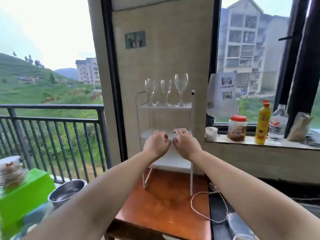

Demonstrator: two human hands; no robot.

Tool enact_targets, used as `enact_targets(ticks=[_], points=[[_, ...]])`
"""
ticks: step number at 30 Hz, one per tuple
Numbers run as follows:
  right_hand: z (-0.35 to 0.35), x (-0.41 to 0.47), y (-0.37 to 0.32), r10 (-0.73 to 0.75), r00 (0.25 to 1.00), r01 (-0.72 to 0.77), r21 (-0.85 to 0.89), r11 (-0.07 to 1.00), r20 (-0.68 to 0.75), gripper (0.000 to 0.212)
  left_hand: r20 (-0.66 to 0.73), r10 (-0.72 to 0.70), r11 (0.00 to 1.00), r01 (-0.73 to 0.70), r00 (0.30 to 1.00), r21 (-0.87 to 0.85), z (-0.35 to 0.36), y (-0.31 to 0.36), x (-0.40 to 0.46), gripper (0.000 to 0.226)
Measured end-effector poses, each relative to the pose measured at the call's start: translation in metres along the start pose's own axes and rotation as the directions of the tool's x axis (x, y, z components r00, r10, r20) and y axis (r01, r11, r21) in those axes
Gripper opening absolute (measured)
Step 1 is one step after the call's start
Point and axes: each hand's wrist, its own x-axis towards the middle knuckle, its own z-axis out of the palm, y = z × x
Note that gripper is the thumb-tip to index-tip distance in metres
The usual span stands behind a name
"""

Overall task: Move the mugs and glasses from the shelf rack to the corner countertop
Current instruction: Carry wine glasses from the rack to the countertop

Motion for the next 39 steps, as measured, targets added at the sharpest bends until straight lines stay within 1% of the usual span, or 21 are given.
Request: enact_targets(ticks=[4,8,11,13,15,17,19,20,21,23,25,27,31,34,39], points=[[-0.012,0.059,-0.008,0.038,0.999,-0.038,0.014,0.999,-0.018,0.039,-0.039,0.014,0.99,-0.019,0.999,-0.138,-0.019,-0.003,0.065,0.026],[-0.026,0.114,-0.01,0.163,0.979,-0.139,0.182,0.974,-0.123,0.037,-0.063,-0.004,0.966,-0.012,0.998,-0.257,-0.027,-0.003,0.124,0.02],[-0.032,0.153,-0.005,0.288,0.941,-0.228,0.296,0.928,-0.178,0.037,-0.097,-0.026,0.938,-0.01,0.995,-0.346,-0.031,-0.002,0.162,0.025],[-0.032,0.179,0.002,0.412,0.9,-0.331,0.389,0.86,-0.146,0.038,-0.094,-0.04,0.922,0.0,0.995,-0.388,-0.028,-0.005,0.187,0.015],[-0.029,0.204,0.012,0.507,0.858,-0.407,0.485,0.774,-0.088,0.041,-0.059,-0.072,0.91,0.041,0.996,-0.412,-0.026,-0.004,0.208,0.021],[-0.025,0.23,0.021,0.554,0.832,-0.414,0.63,0.657,-0.031,0.042,-0.005,-0.082,0.907,0.072,0.997,-0.414,-0.023,-0.004,0.234,0.019],[-0.023,0.247,0.027,0.564,0.824,-0.393,0.775,0.495,0.056,0.042,0.02,-0.091,0.917,0.092,0.996,-0.388,-0.02,-0.003,0.254,0.025],[-0.022,0.254,0.03,0.559,0.824,-0.384,0.82,0.425,0.096,0.041,0.026,-0.094,0.92,0.097,0.995,-0.38,-0.019,-0.002,0.262,0.023],[-0.021,0.258,0.032,0.551,0.825,-0.384,0.839,0.385,0.125,0.041,0.035,-0.093,0.92,0.1,0.995,-0.378,-0.016,-0.002,0.268,0.018],[-0.021,0.266,0.037,0.541,0.827,-0.402,0.832,0.384,0.15,0.041,0.05,-0.107,0.91,0.118,0.993,-0.396,-0.01,-0.001,0.279,0.017],[-0.023,0.269,0.039,0.547,0.821,-0.43,0.806,0.407,0.161,0.039,0.047,-0.108,0.906,0.118,0.993,-0.406,-0.004,-0.002,0.288,0.024],[-0.026,0.27,0.04,0.558,0.816,-0.446,0.781,0.437,0.154,0.034,0.028,-0.098,0.906,0.101,0.995,-0.41,-0.001,-0.003,0.292,0.027],[-0.03,0.263,0.035,0.535,0.839,-0.389,0.795,0.466,0.097,0.017,-0.037,-0.067,0.904,0.045,0.997,-0.425,-0.003,-0.006,0.292,0.026],[-0.034,0.256,0.027,0.508,0.861,-0.329,0.79,0.517,0.026,0.019,-0.098,-0.031,0.901,-0.015,0.995,-0.433,-0.013,-0.005,0.286,0.028],[-0.047,0.231,0.002,0.465,0.885,-0.266,0.792,0.55,-0.026,0.022,-0.163,-0.015,0.869,-0.068,0.986,-0.49,-0.038,-0.004,0.259,0.032]])
